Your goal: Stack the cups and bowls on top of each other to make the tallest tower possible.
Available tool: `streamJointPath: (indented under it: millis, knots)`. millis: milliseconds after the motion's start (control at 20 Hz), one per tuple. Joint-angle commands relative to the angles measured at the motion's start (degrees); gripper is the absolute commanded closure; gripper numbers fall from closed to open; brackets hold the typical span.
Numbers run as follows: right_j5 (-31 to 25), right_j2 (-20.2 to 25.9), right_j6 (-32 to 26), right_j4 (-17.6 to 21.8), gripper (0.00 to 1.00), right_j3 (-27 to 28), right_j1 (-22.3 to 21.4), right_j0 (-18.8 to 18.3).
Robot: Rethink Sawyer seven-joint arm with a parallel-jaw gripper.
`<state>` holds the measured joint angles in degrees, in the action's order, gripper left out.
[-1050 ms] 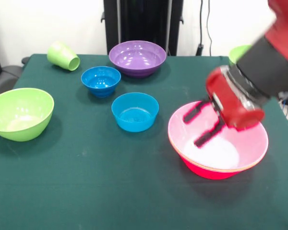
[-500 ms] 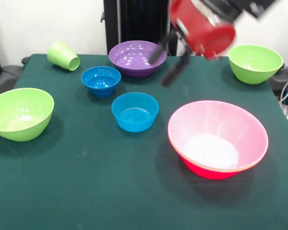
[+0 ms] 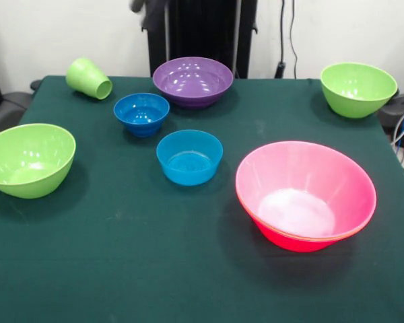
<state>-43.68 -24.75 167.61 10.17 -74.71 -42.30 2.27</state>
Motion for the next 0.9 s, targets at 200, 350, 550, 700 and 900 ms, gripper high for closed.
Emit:
streamJointPath:
  millis: [200,350,550,700,900]
  knots:
    - [6.98,9.46,-11.43,-0.1,0.0,-29.27,-10.38,-4.23]
    - [9.7,9.15,-7.99,0.44,0.0,-31.77,-10.83,-4.0]
    - [14.36,10.33,-8.3,2.1,0.0,-34.94,-11.57,-5.22]
    - [18.35,11.31,-10.07,4.82,0.0,-36.63,-11.9,-6.5]
    - [23.96,20.39,-21.36,8.66,0.0,-41.33,-14.97,-15.61]
